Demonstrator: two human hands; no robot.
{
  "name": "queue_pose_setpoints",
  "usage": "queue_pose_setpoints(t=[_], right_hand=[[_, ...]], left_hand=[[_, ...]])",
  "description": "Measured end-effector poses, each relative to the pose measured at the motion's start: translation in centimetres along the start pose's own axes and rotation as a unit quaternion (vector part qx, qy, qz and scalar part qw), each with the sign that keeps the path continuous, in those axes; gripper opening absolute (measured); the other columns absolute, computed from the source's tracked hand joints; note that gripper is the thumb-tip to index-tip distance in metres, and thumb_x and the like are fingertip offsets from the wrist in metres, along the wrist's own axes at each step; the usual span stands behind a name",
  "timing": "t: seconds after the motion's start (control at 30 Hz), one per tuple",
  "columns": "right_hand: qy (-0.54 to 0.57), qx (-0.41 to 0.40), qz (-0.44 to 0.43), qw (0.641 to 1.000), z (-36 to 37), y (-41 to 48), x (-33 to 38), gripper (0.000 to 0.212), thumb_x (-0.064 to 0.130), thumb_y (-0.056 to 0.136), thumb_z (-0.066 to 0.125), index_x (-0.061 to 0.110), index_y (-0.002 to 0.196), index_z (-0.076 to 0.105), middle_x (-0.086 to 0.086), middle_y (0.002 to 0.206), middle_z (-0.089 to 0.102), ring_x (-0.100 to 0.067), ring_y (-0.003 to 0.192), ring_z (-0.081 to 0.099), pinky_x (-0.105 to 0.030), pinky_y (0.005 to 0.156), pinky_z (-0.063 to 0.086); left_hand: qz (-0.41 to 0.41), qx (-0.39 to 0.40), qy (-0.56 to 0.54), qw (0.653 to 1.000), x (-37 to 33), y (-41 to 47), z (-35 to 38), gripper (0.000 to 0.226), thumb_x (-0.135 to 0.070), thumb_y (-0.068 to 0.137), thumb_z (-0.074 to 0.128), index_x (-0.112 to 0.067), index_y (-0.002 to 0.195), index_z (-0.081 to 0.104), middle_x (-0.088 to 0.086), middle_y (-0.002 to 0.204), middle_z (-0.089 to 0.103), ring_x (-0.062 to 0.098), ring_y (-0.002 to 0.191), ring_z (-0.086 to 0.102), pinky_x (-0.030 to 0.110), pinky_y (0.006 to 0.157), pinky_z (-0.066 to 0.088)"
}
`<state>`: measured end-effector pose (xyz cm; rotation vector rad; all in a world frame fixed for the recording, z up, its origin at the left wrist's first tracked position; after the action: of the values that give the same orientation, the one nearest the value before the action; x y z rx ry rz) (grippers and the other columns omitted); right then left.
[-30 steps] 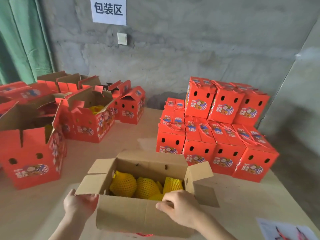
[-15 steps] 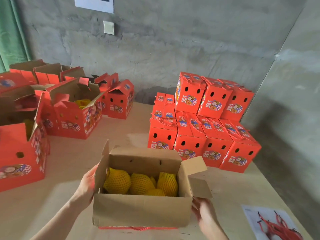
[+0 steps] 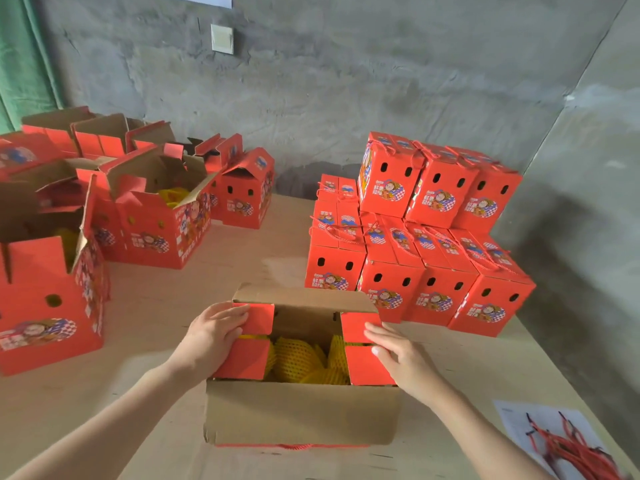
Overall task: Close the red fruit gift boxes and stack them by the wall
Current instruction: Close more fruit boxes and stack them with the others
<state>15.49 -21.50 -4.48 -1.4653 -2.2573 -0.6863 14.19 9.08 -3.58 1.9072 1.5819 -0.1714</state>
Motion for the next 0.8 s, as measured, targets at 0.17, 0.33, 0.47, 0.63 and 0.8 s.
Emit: queue_pose_setpoints(t=[0.17, 0.33, 0.47, 0.63, 0.8], right_hand=[[-0.078, 0.022, -0.038, 0.996, -0.4, 0.4, 0.5, 0.030, 0.018, 0.096, 0.055, 0.015, 0.125, 0.062, 0.015, 0.136, 0.048, 0.001, 0.135, 0.029, -0.013, 0.112, 0.017], [-0.037, -0.010, -0.049, 0.998, -0.9, -0.9, 1.0, 0.016, 0.006, 0.095, 0.054, 0.012, 0.096, 0.070, 0.012, 0.133, 0.052, -0.007, 0.130, 0.047, 0.000, 0.100, 0.025], [-0.068, 0.149, -0.060, 0.985, -0.3, -2.5, -0.1, 0.057, -0.008, 0.091, 0.034, 0.024, 0.135, 0.051, 0.030, 0.147, 0.020, 0.016, 0.138, 0.010, -0.008, 0.113, 0.011], [-0.152, 0.236, -0.091, 0.955, 0.5, -4.0, -0.2, 0.079, 0.021, 0.082, 0.053, 0.037, 0.149, 0.014, 0.035, 0.151, -0.011, 0.016, 0.137, -0.015, -0.011, 0.112, 0.000], [-0.088, 0.233, -0.071, 0.966, -0.1, -3.5, -0.4, 0.079, 0.020, 0.079, 0.063, 0.046, 0.143, 0.025, 0.040, 0.149, 0.003, 0.019, 0.136, -0.004, 0.000, 0.106, 0.003]], left_hand=[[0.129, -0.030, 0.060, 0.989, -2.9, -0.3, -0.8, 0.030, 0.025, 0.056, 0.076, 0.006, 0.079, 0.073, 0.016, 0.089, 0.070, 0.038, 0.075, 0.067, 0.043, 0.066, 0.057], [0.147, -0.030, 0.057, 0.987, -3.1, -0.6, -1.2, 0.024, 0.020, 0.068, 0.069, -0.002, 0.077, 0.069, 0.009, 0.084, 0.065, 0.029, 0.073, 0.066, 0.029, 0.063, 0.055], [0.123, -0.005, 0.029, 0.992, -2.6, -0.8, -1.4, 0.022, 0.000, 0.086, 0.053, -0.019, 0.083, 0.064, 0.001, 0.088, 0.066, 0.025, 0.080, 0.062, 0.033, 0.069, 0.050], [0.027, 0.063, -0.087, 0.994, -0.6, -1.4, -1.1, 0.016, -0.006, 0.088, 0.065, -0.014, 0.100, 0.070, -0.008, 0.117, 0.061, 0.008, 0.111, 0.055, 0.030, 0.093, 0.047], [-0.021, 0.046, -0.128, 0.990, -0.9, -1.5, -1.1, 0.021, 0.004, 0.082, 0.067, -0.016, 0.086, 0.072, 0.002, 0.115, 0.064, 0.012, 0.112, 0.056, 0.023, 0.095, 0.039]])
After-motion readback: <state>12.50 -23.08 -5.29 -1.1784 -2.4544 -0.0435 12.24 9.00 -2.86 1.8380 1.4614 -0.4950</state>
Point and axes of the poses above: each hand's wrist, its own y-axis towards the middle knuckle, its own z-axis out of the palm, x = y × z, the point moved 9 cm from there along y, towards the middle knuckle
